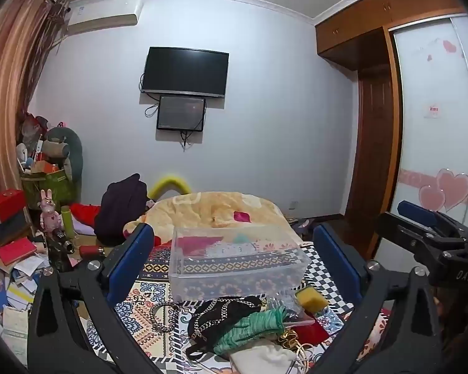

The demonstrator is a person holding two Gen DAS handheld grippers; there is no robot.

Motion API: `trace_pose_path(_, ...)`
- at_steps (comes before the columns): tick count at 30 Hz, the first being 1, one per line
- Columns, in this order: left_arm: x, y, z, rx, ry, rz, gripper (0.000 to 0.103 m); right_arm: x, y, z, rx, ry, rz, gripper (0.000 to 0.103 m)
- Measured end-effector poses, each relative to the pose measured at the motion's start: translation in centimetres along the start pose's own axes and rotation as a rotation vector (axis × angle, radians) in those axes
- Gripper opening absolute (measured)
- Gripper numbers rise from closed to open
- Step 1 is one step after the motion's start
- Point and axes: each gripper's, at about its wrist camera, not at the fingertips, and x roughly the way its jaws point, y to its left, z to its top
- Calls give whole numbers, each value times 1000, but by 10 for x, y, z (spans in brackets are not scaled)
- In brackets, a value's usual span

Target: Organize soft objects

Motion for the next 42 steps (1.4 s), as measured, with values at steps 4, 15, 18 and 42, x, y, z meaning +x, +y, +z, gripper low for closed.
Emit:
trace_pose_path(4, -5, 4, 1, -24, -10, 0, 103, -1, 0, 1, 3, 5, 3, 103)
trace_pose_path(15, -2, 2, 1, -9, -5, -15, 103, -7, 1, 4, 6, -14, 6, 103)
trace_pose_path(18, -3, 1, 1, -10, -3, -15, 103, -8, 2, 5, 6, -13, 7, 103)
trace_pose_path(42, -6, 0, 1, -12, -10, -22, 103, -12, 4, 8, 3, -25, 15, 103)
